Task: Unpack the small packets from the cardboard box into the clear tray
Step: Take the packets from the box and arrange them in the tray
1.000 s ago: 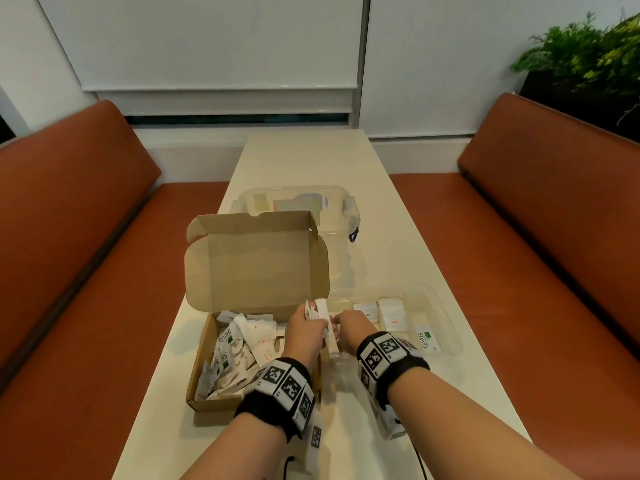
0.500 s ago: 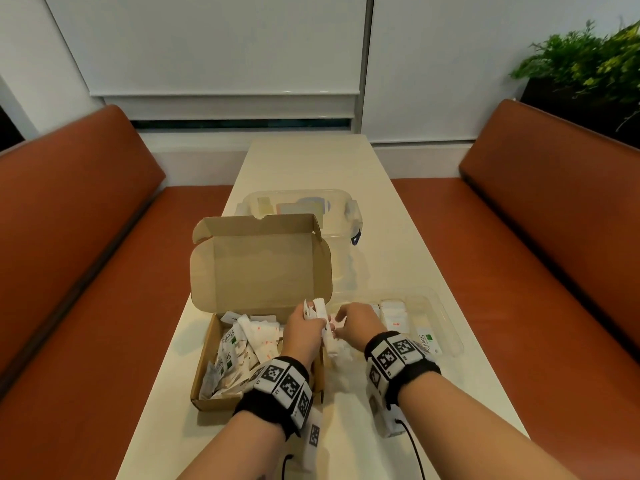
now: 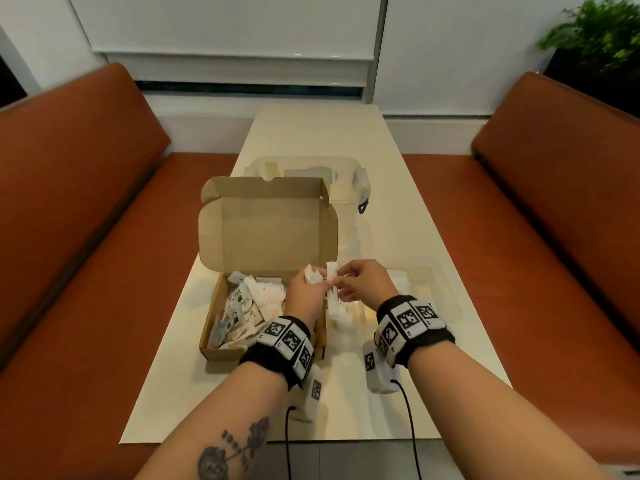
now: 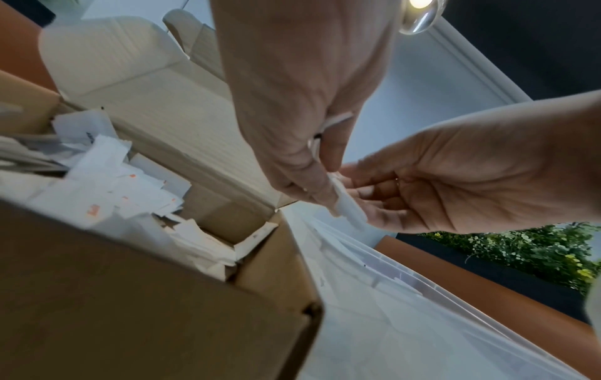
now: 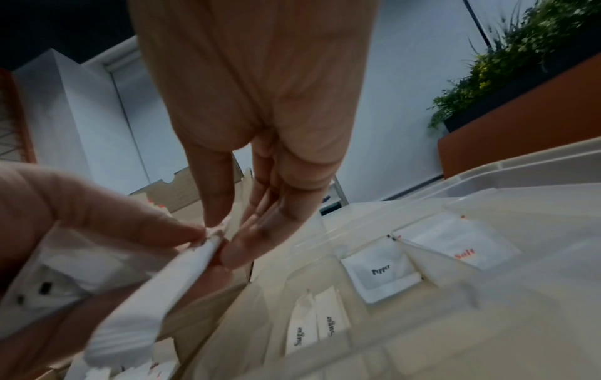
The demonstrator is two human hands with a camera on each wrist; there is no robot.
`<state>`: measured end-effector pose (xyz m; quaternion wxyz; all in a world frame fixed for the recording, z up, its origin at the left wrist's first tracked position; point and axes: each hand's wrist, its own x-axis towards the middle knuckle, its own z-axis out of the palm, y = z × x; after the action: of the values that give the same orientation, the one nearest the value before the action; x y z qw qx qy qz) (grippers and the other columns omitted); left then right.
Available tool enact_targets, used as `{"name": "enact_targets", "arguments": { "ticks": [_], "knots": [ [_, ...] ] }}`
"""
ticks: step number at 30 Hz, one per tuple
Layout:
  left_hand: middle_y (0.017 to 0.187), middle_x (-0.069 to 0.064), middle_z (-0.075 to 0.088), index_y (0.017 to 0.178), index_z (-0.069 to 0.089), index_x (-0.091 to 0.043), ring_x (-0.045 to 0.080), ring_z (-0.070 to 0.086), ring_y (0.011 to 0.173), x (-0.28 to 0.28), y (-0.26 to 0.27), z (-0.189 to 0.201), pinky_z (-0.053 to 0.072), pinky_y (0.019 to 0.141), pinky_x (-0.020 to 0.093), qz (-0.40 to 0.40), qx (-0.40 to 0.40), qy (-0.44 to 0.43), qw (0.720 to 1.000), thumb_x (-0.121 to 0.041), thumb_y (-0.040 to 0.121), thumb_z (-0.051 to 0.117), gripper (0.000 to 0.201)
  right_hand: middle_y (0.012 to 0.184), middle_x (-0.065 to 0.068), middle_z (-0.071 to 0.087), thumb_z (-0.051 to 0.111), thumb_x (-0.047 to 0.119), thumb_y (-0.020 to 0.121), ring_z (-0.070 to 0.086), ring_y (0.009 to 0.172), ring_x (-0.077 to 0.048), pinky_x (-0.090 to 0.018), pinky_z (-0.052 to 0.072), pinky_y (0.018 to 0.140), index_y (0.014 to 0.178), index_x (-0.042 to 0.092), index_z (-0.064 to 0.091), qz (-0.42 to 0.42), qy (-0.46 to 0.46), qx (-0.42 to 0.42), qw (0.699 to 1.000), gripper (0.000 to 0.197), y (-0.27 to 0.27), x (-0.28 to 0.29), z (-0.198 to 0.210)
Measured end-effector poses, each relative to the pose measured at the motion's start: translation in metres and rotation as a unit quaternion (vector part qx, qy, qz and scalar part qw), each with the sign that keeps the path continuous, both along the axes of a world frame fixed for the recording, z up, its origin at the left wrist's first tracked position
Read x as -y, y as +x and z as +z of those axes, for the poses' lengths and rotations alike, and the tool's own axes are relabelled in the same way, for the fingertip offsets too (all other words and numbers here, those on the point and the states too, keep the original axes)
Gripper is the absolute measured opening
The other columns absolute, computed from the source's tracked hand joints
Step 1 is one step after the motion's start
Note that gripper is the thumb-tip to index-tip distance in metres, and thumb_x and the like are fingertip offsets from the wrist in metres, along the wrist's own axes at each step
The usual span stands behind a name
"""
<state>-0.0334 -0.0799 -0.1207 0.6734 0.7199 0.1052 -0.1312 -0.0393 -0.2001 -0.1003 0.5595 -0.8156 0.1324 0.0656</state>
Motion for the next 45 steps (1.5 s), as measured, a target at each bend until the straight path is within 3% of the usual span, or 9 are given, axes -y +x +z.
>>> {"name": "enact_targets", "arguments": {
  "ticks": [5, 11, 16, 23, 26, 33, 37, 41, 45],
  "knots": [
    [0.1, 0.019, 0.068, 0.089, 0.061, -0.015, 0.039, 0.064, 0.101, 0.0, -0.005, 0.002, 0.051, 0.091, 0.054, 0.004, 0.001, -0.008, 1.0, -0.008, 0.087, 0.062, 0.007, 0.071, -0.009, 0.063, 0.07, 0.006, 0.083, 0.061, 0.062, -0.018, -0.03, 0.056, 0.065, 0.085, 0.002, 0.062, 0.01, -0.01, 0.007, 1.0, 0.01, -0.002, 0.003, 0.0],
    [0.088, 0.014, 0.065, 0.094, 0.062, -0.009, 0.022, 0.064, 0.077, -0.001, -0.006, -0.004, 0.056, 0.067, 0.031, 0.027, -0.022, -0.066, 0.997, 0.002, 0.091, 0.054, 0.014, 0.07, -0.009, 0.064, 0.064, 0.005, 0.087, 0.061, 0.055, -0.014, -0.023, 0.056, 0.055, 0.078, 0.009, 0.057, 0.005, -0.02, 0.002, 1.0, 0.012, -0.003, 0.006, -0.002],
    [0.072, 0.009, 0.052, 0.094, 0.055, -0.004, 0.017, 0.053, 0.062, -0.003, -0.005, -0.004, 0.053, 0.062, 0.027, 0.053, -0.042, -0.114, 0.991, 0.006, 0.092, 0.048, 0.013, 0.074, -0.014, 0.064, 0.062, -0.003, 0.082, 0.061, 0.059, -0.022, -0.036, 0.057, 0.067, 0.092, 0.009, 0.049, -0.063, -0.103, 0.015, 0.993, 0.021, 0.004, 0.017, -0.009],
    [0.072, 0.013, 0.053, 0.091, 0.053, -0.003, 0.02, 0.055, 0.06, -0.008, 0.006, 0.0, 0.052, 0.047, 0.022, 0.078, -0.079, -0.17, 0.979, -0.003, 0.095, 0.049, 0.005, 0.082, -0.008, 0.062, 0.056, -0.013, 0.077, 0.063, 0.079, -0.025, -0.039, 0.055, 0.083, 0.066, 0.017, 0.053, 0.057, -0.259, -0.04, 0.963, 0.032, 0.02, 0.013, -0.015],
    [0.079, 0.016, 0.059, 0.103, 0.053, 0.0, 0.022, 0.062, 0.066, -0.01, 0.01, -0.001, 0.055, 0.051, 0.026, 0.091, -0.087, -0.173, 0.977, -0.005, 0.095, 0.052, 0.01, 0.087, -0.007, 0.059, 0.059, -0.014, 0.076, 0.064, 0.096, -0.03, -0.039, 0.054, 0.088, 0.078, 0.011, 0.06, 0.082, -0.287, -0.06, 0.953, 0.026, 0.024, 0.009, -0.02],
    [0.08, 0.015, 0.06, 0.107, 0.053, -0.003, 0.022, 0.063, 0.069, -0.013, 0.014, -0.005, 0.058, 0.058, 0.027, 0.094, -0.089, -0.185, 0.974, -0.007, 0.094, 0.055, 0.013, 0.114, -0.008, 0.065, 0.07, 0.005, 0.08, 0.06, 0.108, -0.022, -0.027, 0.049, 0.091, 0.111, 0.007, 0.066, 0.154, -0.387, -0.089, 0.905, 0.031, 0.028, 0.005, -0.021],
    [0.083, 0.016, 0.061, 0.107, 0.053, -0.003, 0.023, 0.064, 0.073, -0.013, 0.015, -0.006, 0.056, 0.062, 0.03, 0.092, -0.089, -0.186, 0.974, -0.007, 0.094, 0.054, 0.013, 0.121, -0.011, 0.062, 0.076, 0.008, 0.076, 0.058, 0.113, -0.024, -0.03, 0.048, 0.094, 0.123, 0.007, 0.058, 0.192, -0.421, -0.1, 0.881, 0.05, 0.027, 0.001, -0.022],
    [0.083, 0.016, 0.06, 0.105, 0.052, -0.003, 0.024, 0.063, 0.074, -0.014, 0.014, -0.009, 0.053, 0.069, 0.035, 0.092, -0.09, -0.184, 0.974, -0.006, 0.095, 0.052, 0.011, 0.134, -0.008, 0.053, 0.075, 0.013, 0.078, 0.052, 0.121, -0.024, -0.032, 0.044, 0.098, 0.138, 0.017, 0.044, 0.19, -0.42, -0.081, 0.884, 0.068, 0.024, 0.003, -0.022],
    [0.084, 0.017, 0.06, 0.106, 0.054, -0.001, 0.024, 0.062, 0.074, -0.012, 0.011, -0.012, 0.053, 0.063, 0.031, 0.089, -0.091, -0.182, 0.975, -0.007, 0.096, 0.049, 0.012, 0.139, -0.006, 0.05, 0.073, 0.016, 0.08, 0.05, 0.125, -0.024, -0.033, 0.042, 0.1, 0.143, 0.02, 0.037, 0.202, -0.417, -0.081, 0.883, 0.073, 0.021, 0.005, -0.024]
  ]
}}
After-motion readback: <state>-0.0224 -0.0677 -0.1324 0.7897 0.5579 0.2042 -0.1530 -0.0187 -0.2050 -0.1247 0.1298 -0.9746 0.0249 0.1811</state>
